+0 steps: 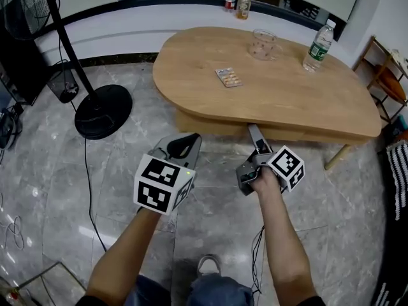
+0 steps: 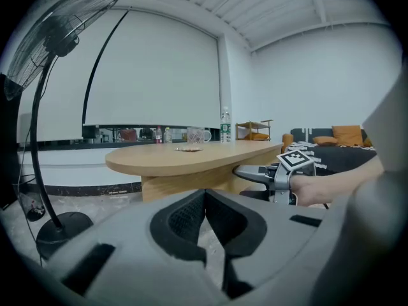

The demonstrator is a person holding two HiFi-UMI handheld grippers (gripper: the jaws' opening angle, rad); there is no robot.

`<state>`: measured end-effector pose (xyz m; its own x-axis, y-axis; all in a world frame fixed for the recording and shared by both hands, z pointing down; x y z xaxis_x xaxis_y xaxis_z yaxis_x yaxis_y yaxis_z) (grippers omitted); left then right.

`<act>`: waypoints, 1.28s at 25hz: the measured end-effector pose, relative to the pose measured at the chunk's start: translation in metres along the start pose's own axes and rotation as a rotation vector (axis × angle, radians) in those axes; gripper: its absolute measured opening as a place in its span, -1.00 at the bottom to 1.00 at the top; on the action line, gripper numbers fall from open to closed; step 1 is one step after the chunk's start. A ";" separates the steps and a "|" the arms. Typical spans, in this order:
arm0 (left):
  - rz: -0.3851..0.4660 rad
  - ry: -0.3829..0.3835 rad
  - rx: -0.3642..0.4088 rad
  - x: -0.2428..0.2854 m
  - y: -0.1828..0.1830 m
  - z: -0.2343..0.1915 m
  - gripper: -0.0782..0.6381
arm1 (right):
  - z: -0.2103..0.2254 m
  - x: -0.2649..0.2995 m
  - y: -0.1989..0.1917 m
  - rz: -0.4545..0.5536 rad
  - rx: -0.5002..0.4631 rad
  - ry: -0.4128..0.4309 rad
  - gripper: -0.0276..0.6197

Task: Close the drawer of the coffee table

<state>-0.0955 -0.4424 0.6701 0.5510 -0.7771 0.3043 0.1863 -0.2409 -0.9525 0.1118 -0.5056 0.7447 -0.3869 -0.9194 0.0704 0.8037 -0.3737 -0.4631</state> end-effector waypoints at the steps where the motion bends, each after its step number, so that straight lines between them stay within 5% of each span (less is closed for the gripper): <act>1: -0.004 -0.002 -0.003 -0.003 0.001 0.001 -0.76 | -0.002 -0.005 0.000 0.002 -0.016 -0.010 0.35; 10: -0.047 -0.020 -0.038 -0.045 0.078 0.008 -0.76 | -0.084 -0.055 0.024 -0.077 -0.155 -0.100 0.15; 17: -0.032 -0.003 -0.050 -0.107 0.198 0.006 -0.76 | -0.219 -0.093 0.068 -0.160 -0.349 -0.130 0.08; 25: -0.060 0.004 -0.055 -0.186 0.321 0.019 -0.76 | -0.377 -0.133 0.117 -0.194 -0.449 -0.137 -0.30; 32: -0.039 0.034 -0.070 -0.265 0.411 0.037 -0.76 | -0.517 -0.173 0.132 -0.266 -0.781 -0.078 -0.54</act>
<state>-0.1344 -0.3138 0.1985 0.5159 -0.7855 0.3418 0.1489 -0.3107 -0.9388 0.0517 -0.3327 0.2148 -0.4646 -0.8287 0.3121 0.1329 -0.4137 -0.9007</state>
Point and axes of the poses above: the fingertips, and each gripper's own axes: x forward along the fingers, z to its right, y out of its top, the point moved 4 cm from there along -x, backward along the fingers, and after that the axes turned 1 degree about -z, right-handed, at the moved point
